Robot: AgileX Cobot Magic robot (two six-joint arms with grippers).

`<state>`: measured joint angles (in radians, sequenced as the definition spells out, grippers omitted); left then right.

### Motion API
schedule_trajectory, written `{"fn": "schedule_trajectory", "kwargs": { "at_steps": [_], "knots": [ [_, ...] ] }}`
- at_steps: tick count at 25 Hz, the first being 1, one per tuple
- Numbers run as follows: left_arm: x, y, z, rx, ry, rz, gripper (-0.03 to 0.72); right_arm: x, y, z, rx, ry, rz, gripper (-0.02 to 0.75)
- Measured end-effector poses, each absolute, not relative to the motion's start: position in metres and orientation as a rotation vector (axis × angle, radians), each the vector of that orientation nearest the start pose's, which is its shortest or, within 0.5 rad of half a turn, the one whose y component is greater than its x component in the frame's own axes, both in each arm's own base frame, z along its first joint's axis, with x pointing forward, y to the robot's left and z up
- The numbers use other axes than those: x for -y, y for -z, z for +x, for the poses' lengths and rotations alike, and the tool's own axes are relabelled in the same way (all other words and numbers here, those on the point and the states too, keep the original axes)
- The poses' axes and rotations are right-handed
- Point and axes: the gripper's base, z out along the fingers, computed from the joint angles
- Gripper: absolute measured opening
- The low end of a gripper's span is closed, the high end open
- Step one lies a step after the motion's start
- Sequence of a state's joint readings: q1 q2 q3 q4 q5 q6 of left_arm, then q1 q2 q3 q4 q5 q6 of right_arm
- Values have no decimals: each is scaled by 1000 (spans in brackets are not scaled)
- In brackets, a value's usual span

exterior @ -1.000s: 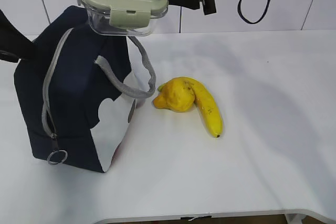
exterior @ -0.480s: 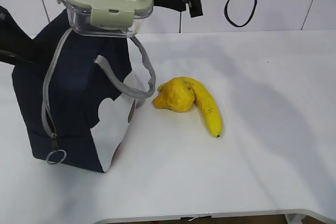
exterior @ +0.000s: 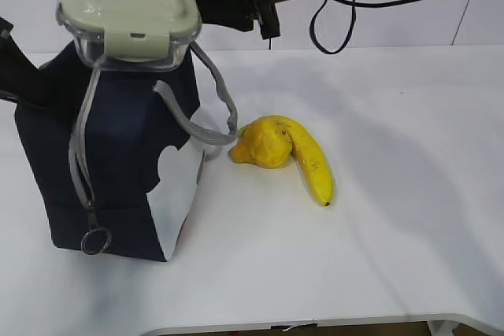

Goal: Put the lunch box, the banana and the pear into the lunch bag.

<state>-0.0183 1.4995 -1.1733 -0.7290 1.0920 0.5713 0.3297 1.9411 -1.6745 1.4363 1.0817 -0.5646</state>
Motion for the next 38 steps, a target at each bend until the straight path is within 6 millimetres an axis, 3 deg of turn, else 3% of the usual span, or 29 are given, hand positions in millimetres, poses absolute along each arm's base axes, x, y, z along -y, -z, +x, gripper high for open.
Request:
{"fn": "schedule_trajectory", "kwargs": {
  "at_steps": [8, 18, 27, 34, 38],
  "knots": [
    [56, -333, 275, -2459, 720, 428, -14, -224, -296, 394, -2221, -1690, -308, 396],
    [62, -343, 275, -2361, 798, 410, -15, -227, -242, 410, -2359, -1616, -267, 396],
    [69, -318, 296, -2392, 937, 416, -15, -257, -214, 410, -2335, -1709, -210, 396],
    [94, -290, 311, -2431, 955, 491, -15, -275, -195, 414, -2329, -1688, -213, 396],
    [101, -276, 319, -2453, 955, 484, -15, -277, -174, 417, -2357, -1677, -204, 396]
  ]
}}
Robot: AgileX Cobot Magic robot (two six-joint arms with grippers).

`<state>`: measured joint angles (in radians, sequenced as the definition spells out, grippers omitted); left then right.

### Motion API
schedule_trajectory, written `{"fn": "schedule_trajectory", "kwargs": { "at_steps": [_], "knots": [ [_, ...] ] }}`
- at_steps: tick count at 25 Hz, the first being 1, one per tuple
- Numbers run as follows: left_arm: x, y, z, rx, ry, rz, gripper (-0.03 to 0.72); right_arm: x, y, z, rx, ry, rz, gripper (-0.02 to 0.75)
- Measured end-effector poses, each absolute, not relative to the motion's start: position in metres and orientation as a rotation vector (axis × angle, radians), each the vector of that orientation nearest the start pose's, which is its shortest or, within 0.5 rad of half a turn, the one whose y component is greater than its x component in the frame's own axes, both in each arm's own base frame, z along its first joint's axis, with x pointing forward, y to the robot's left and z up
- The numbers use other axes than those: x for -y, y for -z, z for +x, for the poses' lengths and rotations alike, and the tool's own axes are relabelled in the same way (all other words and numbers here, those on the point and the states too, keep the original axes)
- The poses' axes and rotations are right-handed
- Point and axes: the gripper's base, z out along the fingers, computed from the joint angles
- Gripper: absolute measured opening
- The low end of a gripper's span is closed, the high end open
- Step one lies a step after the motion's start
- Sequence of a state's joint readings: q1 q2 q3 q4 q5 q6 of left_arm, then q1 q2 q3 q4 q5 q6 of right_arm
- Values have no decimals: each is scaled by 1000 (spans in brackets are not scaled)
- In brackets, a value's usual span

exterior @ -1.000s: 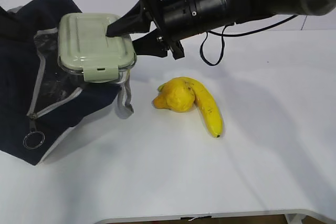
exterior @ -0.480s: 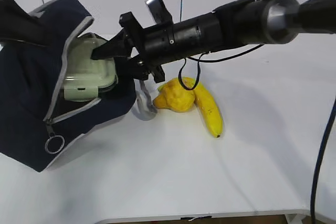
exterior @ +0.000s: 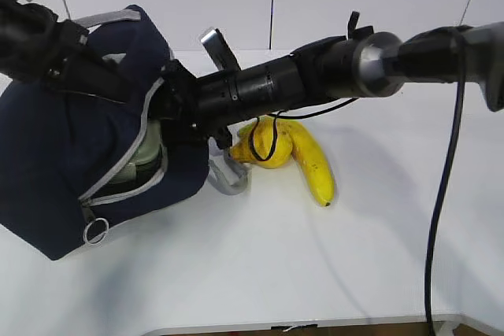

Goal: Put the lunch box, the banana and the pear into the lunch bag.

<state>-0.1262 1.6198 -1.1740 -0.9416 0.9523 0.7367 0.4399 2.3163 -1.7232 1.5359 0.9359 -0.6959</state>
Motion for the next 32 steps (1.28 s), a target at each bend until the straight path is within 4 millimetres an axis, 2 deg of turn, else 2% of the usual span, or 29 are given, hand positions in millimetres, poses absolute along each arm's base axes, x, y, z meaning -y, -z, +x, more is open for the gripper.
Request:
{"fn": "schedule_trajectory", "kwargs": {
  "at_steps": [9, 14, 24, 28, 32],
  "knots": [
    [102, -254, 331, -2504, 956, 445, -15, -280, -150, 421, -2377, -1640, -209, 396],
    [102, -249, 333, -2516, 958, 439, -15, -280, -139, 422, -2399, -1610, -200, 405],
    [101, -248, 331, -2534, 939, 478, -15, -281, -143, 420, -2387, -1664, -226, 491],
    [100, -246, 330, -2548, 920, 505, -15, -282, -147, 418, -2396, -1654, -323, 496],
    [96, -247, 330, -2559, 935, 499, -15, -282, -161, 418, -2386, -1584, -479, 496]
  ]
}}
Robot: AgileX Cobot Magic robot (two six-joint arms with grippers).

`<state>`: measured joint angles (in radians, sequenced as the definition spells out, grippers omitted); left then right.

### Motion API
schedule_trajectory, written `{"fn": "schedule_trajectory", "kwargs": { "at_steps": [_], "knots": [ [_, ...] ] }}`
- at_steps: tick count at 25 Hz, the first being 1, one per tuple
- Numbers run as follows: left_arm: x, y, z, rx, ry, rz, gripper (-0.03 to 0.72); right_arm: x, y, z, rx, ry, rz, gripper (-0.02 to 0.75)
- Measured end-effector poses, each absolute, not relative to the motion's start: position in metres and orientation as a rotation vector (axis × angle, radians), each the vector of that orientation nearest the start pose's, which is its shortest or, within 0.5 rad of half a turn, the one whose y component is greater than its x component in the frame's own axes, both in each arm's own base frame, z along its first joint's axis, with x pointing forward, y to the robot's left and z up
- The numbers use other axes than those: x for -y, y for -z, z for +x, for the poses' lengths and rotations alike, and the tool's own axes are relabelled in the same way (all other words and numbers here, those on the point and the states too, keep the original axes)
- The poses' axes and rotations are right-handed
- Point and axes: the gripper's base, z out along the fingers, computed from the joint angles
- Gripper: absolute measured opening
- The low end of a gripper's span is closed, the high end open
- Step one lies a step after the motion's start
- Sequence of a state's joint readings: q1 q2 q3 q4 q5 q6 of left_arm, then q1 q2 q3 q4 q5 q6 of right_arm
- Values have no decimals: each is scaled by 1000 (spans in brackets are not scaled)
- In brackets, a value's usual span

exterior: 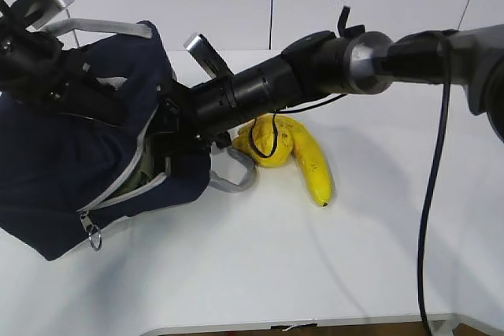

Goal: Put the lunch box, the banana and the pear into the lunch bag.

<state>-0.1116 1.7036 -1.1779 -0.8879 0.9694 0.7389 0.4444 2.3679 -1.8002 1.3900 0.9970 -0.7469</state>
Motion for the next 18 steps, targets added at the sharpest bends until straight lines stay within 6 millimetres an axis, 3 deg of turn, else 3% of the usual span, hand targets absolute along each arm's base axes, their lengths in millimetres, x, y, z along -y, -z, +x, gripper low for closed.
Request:
{"fn": "schedule_trajectory", "kwargs": {
  "at_steps": [5, 11, 18],
  "knots": [
    [82, -249, 331, -2565, 992, 430, -15, -283, -182, 418, -2382, -1508, -700, 496],
    [59, -254, 331, -2555, 1129, 318, -16, -275, -209, 424, -2504, -1221, -922, 496],
    [46, -255, 328, -2565, 1171, 294, -16, -262, -250, 436, -2560, -878, -879, 496]
  ]
}}
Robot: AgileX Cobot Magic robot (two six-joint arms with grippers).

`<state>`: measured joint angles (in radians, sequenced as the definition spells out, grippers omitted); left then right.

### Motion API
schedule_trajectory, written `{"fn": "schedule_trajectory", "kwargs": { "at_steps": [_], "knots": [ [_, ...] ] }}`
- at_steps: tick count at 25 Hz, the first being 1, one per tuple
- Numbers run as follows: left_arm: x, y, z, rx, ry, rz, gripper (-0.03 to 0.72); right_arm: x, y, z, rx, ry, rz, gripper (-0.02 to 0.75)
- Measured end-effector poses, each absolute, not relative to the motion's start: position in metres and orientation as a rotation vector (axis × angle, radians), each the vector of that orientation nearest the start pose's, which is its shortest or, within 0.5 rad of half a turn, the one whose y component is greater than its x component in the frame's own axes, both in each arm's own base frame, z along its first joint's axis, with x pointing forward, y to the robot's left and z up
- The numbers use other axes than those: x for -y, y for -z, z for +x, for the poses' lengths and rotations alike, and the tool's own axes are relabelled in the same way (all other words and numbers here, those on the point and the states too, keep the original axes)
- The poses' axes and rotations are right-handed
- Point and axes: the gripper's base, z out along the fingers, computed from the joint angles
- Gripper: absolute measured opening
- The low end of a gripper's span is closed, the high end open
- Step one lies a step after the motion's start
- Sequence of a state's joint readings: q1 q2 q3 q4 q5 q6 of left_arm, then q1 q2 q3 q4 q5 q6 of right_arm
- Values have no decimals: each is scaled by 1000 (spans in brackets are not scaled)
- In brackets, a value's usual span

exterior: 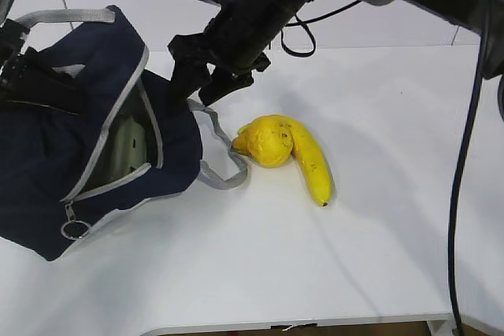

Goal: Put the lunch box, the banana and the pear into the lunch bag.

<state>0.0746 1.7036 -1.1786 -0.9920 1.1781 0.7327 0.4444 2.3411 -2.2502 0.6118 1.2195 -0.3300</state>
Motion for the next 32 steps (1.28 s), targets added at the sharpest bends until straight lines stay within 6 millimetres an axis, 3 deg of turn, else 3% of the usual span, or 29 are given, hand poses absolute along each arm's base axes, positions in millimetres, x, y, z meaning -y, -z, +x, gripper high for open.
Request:
{"fn": "schedule_trajectory", "kwargs": {
  "at_steps": [8, 13, 16, 25, 32],
  "knots": [
    [46, -255, 328, -2568, 1182, 301, -16, -237, -279, 430, -2651, -568, -722, 496],
    [45, -254, 326, -2589, 1159, 323, -16, -211, -314, 410, -2648, -335, -650, 496],
    [45, -253, 326, -2593, 1154, 327, -16, -196, -321, 400, -2663, -200, -613, 496],
    [45, -253, 326, -2598, 1150, 333, -16, -176, -286, 396, -2754, 98, -659, 495],
    [45, -253, 326, -2600, 1149, 336, -16, -179, -260, 405, -2832, 109, -549, 495]
  ]
}}
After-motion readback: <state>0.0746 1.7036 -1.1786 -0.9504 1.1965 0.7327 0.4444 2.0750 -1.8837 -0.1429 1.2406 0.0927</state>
